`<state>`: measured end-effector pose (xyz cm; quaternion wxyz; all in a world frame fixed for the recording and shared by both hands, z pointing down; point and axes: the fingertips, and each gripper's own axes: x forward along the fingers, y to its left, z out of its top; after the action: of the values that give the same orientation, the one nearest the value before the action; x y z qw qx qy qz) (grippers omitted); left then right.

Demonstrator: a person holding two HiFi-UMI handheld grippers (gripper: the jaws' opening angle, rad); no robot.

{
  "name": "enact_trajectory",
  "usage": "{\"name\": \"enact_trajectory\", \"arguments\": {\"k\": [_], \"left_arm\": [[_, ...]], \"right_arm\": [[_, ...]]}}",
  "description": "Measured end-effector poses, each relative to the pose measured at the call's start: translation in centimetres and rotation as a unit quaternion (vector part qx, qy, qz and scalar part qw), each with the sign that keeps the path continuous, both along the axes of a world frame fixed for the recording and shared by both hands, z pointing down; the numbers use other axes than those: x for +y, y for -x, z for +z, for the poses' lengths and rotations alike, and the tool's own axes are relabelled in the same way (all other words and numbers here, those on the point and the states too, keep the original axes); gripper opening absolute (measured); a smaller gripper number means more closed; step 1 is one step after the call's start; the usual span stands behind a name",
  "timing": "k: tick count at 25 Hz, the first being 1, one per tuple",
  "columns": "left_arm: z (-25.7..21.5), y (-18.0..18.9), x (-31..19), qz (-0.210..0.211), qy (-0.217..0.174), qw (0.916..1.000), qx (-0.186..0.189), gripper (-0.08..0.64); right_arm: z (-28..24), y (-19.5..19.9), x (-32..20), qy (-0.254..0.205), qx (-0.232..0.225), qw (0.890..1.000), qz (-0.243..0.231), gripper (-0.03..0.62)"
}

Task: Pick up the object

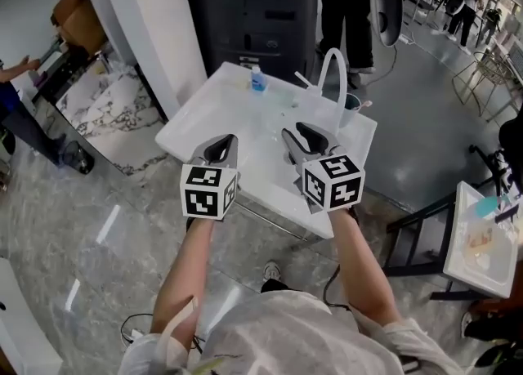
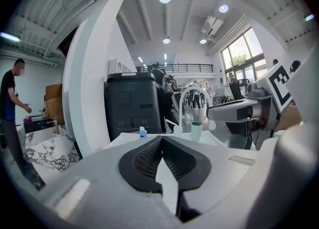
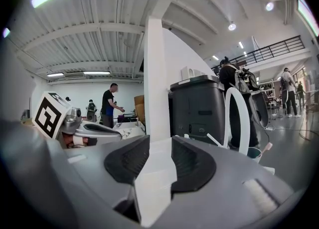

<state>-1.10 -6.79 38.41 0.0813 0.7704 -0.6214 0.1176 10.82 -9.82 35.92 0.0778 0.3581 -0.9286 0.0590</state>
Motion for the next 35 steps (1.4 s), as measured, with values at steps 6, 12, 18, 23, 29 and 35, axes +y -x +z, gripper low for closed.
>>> {"name": "enact_trajectory", "arguments": {"k": [6, 12, 18, 23, 29, 35], "left_arm": [[0.6, 0.2, -3.7, -0.007, 0.007, 0.9999, -0.002, 0.002], [0.6, 0.5, -6.5, -0.011, 0.004, 0.9999, -0.006, 0.002], [0.5, 1.1, -7.8, -0.015, 0.004, 0.9998, -0.011, 0.002], [0.4, 2.3, -9.6, -0.015, -0.001, 0.9998, -0.01, 0.002], [1.2, 3.4, -12.2, -0.003, -0.004, 1.0, -0.006, 0.002], [1.5, 5.2, -16.4, 0.026, -0.008, 0.9996, 0.003, 0.002]], "right_arm": [[0.1, 1.0, -3.8, 0.001, -0.006, 1.0, -0.013, 0.151], [0.0, 1.6, -6.6, -0.001, -0.013, 1.0, -0.016, 0.166], [0.0, 2.1, -8.1, 0.001, -0.024, 1.0, -0.014, 0.192], [0.1, 3.1, -9.5, 0.0, -0.025, 1.0, -0.009, 0.199], [0.6, 4.1, -11.7, -0.004, -0.022, 1.0, 0.005, 0.21], [1.4, 5.5, -14.8, -0.002, -0.009, 0.999, 0.033, 0.216]]}}
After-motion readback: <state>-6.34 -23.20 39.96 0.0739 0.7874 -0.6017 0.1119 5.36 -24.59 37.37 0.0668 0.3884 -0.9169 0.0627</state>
